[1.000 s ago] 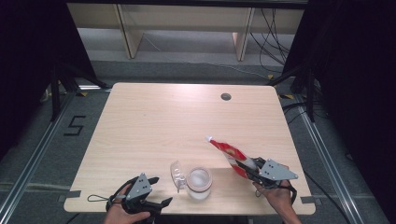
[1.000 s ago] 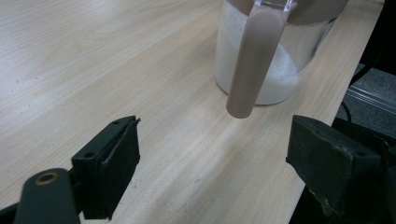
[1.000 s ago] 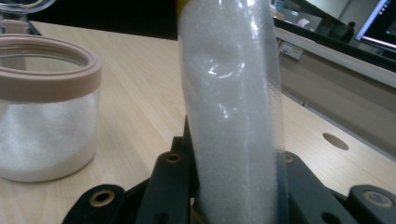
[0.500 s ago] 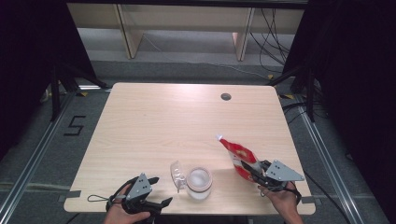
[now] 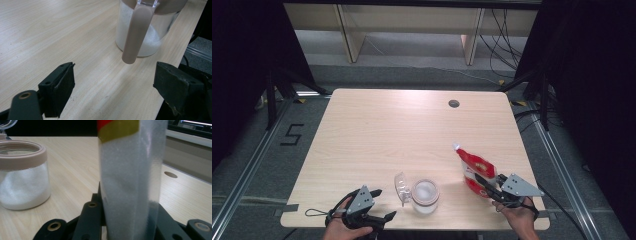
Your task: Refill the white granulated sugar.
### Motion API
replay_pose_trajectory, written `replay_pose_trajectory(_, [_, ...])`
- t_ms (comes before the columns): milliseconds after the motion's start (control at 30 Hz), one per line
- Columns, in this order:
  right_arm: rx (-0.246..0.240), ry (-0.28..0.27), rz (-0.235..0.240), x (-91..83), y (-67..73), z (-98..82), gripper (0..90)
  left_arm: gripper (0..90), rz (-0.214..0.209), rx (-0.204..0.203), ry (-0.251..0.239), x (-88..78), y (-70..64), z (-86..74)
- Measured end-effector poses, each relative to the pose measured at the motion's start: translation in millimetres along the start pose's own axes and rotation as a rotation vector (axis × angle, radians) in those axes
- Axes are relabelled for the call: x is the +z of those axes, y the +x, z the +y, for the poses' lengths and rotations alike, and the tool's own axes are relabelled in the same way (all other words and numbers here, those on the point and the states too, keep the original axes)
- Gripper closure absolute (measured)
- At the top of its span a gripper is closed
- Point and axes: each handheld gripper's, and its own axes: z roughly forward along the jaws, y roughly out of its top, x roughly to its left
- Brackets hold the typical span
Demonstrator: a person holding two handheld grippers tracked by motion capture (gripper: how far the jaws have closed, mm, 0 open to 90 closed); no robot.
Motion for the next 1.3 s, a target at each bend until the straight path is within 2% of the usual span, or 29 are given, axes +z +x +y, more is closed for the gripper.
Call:
replay_pose_trajectory(33, [0.001,0.002,-0.003,-0.7,0.4,-0.2,76.8,16.5,0.007,0.022,0.019,-1.0,1.6,0.2])
replay_pose_trajectory(67, [-0.021,-0.007,-0.018,-0.8,-0.3,-0.4,76.7,16.5,0.007,0.023,0.02,-1.0,1.7,0.2])
replay_pose_trajectory(100, [0.003,-0.002,-0.018,-1.4,1.2,-0.6,76.7,16.5,0.007,0.022,0.018,-0.8,1.7,0.2])
replay_pose_trajectory(133, [0.005,-0.003,-0.02,-1.9,0.9,-0.8,76.6,16.5,-0.002,-0.003,-0.003,0.6,-0.4,-0.1])
replay_pose_trajectory(200, [-0.002,0.001,-0.011,-3.7,-0.7,-1.9,76.5,16.5,0.001,0.003,0.002,0.0,-0.4,-0.1])
replay_pose_trajectory(233, [0.023,0.01,-0.01,-5.3,0.5,-1.8,76.3,16.5,-0.003,-0.003,-0.001,0.0,-0.8,-0.1])
replay_pose_trajectory(300, [0.029,0.019,-0.018,-7.4,0.4,-2.8,76.1,16.5,-0.003,0.0,-0.001,0.0,-0.3,0.2])
replay_pose_trajectory(367, [0.01,0.016,-0.019,-7.6,-1.3,-4.5,75.9,16.5,-0.003,0.003,0.0,-0.1,-0.4,0.1])
replay_pose_trajectory(500, [0.058,0.02,-0.035,-8.5,3.0,-4.9,75.8,16.5,0.001,0.006,0.005,-0.9,-0.4,0.6])
replay_pose_trajectory(567, [0.056,0.017,-0.036,-8.4,2.8,-4.9,75.3,16.5,-0.007,0.001,0.006,-0.9,-0.2,0.6])
replay_pose_trajectory(667, [0.019,0.016,-0.027,-8.9,-0.9,-5.1,73.7,16.5,-0.001,0.004,-0.002,-1.0,-0.4,0.6])
replay_pose_trajectory(733, [0.064,0.012,-0.039,-8.6,1.1,-4.9,70.8,16.5,-0.006,-0.004,-0.006,-0.7,-1.4,0.6])
replay_pose_trajectory(800, [0.062,0.011,-0.037,-8.8,0.8,-4.8,69.3,16.5,-0.003,-0.011,-0.014,0.2,-2.3,0.4])
replay_pose_trajectory(833, [0.078,0.011,-0.04,-8.9,2.4,-4.8,67.9,16.5,-0.007,-0.009,-0.012,0.1,-2.1,0.6])
replay_pose_trajectory(900, [0.076,0.013,-0.036,-10.8,1.2,-3.7,61.3,16.5,-0.003,-0.011,-0.014,0.0,-2.3,0.5])
replay_pose_trajectory(933, [0.119,0.012,-0.045,-11.3,3.9,-2.9,59.2,16.5,-0.002,-0.011,-0.015,0.0,-2.3,0.5])
replay_pose_trajectory(967, [0.098,0.013,-0.034,-12.2,2.5,-1.9,58.4,16.5,-0.005,-0.012,-0.013,-0.4,-2.0,0.6])
replay_pose_trajectory(1000, [0.087,0.0,-0.044,-13.1,2.5,-1.3,57.0,16.5,-0.004,-0.012,-0.012,-0.6,-1.9,0.7])
replay_pose_trajectory(1033, [0.108,0.016,-0.061,-15.4,4.8,-0.7,55.1,16.5,-0.005,-0.009,-0.01,-1.1,-1.7,0.9])
replay_pose_trajectory(1067, [0.096,0.019,-0.054,-16.8,3.3,-0.4,52.8,16.5,-0.002,-0.003,-0.007,-1.6,-1.2,1.1])
replay_pose_trajectory(1100, [0.13,0.02,-0.053,-17.9,6.0,-0.2,50.5,16.5,0.003,-0.003,-0.005,-2.2,-1.4,1.4])
replay_pose_trajectory(1133, [0.118,0.014,-0.059,-17.7,6.1,-0.2,48.3,16.5,-0.012,-0.009,-0.012,-1.6,-1.0,1.5])
replay_pose_trajectory(1167, [0.145,0.039,-0.06,-20.1,9.0,0.7,45.6,16.5,-0.006,-0.012,-0.02,-1.1,-1.3,1.2])
replay_pose_trajectory(1233, [0.141,0.034,-0.075,-21.1,10.5,0.9,42.3,16.5,-0.006,-0.013,-0.017,-1.8,-1.5,1.4])
replay_pose_trajectory(1300, [0.168,0.062,-0.079,-25.3,13.1,1.5,38.9,16.5,-0.003,0.004,-0.004,-3.9,0.0,2.2])
